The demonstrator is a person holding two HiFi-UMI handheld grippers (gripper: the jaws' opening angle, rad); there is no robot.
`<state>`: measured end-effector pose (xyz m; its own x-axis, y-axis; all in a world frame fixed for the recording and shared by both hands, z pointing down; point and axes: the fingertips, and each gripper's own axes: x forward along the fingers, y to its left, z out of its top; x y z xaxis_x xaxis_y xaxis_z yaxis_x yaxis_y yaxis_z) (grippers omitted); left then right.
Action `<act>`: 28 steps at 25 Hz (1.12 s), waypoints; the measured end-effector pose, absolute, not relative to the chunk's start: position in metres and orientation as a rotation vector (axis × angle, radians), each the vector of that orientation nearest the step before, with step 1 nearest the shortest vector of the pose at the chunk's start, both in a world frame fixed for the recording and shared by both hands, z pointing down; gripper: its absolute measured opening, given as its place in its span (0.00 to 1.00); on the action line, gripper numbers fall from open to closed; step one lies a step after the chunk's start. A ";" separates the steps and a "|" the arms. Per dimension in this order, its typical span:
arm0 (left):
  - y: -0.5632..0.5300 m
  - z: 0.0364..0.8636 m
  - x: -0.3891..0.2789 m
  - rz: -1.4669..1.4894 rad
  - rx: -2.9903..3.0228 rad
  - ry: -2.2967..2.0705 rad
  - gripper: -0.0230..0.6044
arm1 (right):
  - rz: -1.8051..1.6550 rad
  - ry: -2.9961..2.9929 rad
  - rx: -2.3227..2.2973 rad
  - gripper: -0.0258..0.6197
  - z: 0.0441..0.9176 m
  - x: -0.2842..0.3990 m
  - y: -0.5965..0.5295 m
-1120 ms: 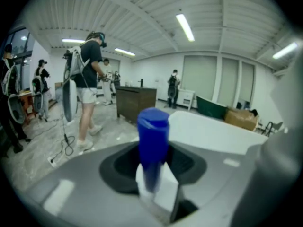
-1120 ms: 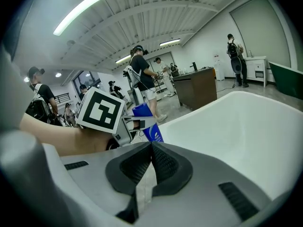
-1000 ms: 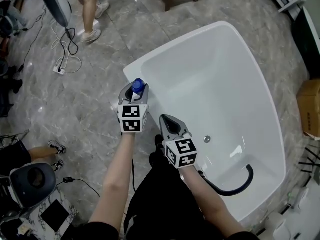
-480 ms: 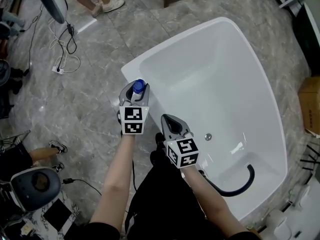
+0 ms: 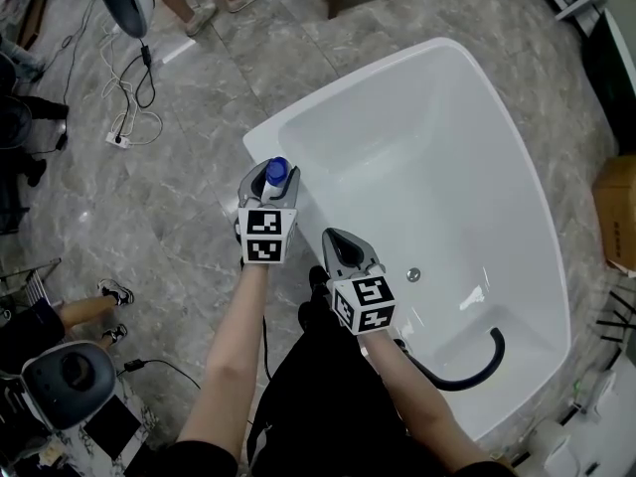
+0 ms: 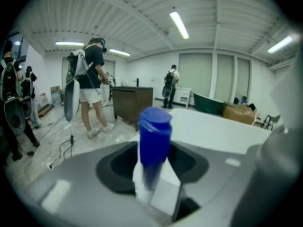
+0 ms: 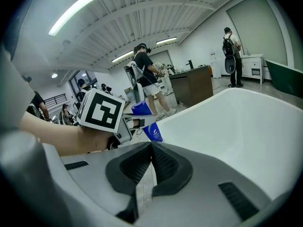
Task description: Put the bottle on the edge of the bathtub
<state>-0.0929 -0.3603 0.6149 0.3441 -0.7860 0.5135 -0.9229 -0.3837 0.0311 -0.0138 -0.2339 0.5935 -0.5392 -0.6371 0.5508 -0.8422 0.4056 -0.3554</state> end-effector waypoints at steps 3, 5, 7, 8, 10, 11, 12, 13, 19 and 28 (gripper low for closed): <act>-0.358 0.616 -0.095 0.618 2.279 -1.525 0.38 | 0.871 -2.345 1.278 0.04 0.590 -0.015 -0.232; -0.355 0.615 -0.095 0.615 2.264 -1.521 0.40 | 0.865 -2.351 1.274 0.04 0.587 -0.017 -0.231; -0.350 0.615 -0.097 0.607 2.251 -1.525 0.40 | 0.860 -2.352 1.276 0.04 0.586 -0.017 -0.229; -0.348 0.616 -0.097 0.604 2.245 -1.527 0.40 | 0.857 -2.352 1.277 0.04 0.586 -0.017 -0.227; -0.341 0.616 -0.097 0.604 2.238 -1.525 0.40 | 0.850 -2.352 1.281 0.04 0.585 -0.015 -0.225; -0.337 0.616 -0.097 0.605 2.233 -1.522 0.40 | 0.847 -2.352 1.283 0.04 0.584 -0.014 -0.223; -0.332 0.616 -0.097 0.606 2.228 -1.519 0.40 | 0.844 -2.351 1.286 0.04 0.583 -0.013 -0.221; -0.327 0.616 -0.097 0.606 2.223 -1.516 0.40 | 0.840 -2.350 1.290 0.04 0.582 -0.013 -0.219; -0.300 0.616 -0.103 0.590 2.177 -1.512 0.38 | 0.825 -2.330 1.339 0.04 0.579 -0.005 -0.218; -0.246 0.607 -0.120 0.599 2.131 -1.535 0.26 | 0.792 -2.332 1.379 0.04 0.563 0.000 -0.199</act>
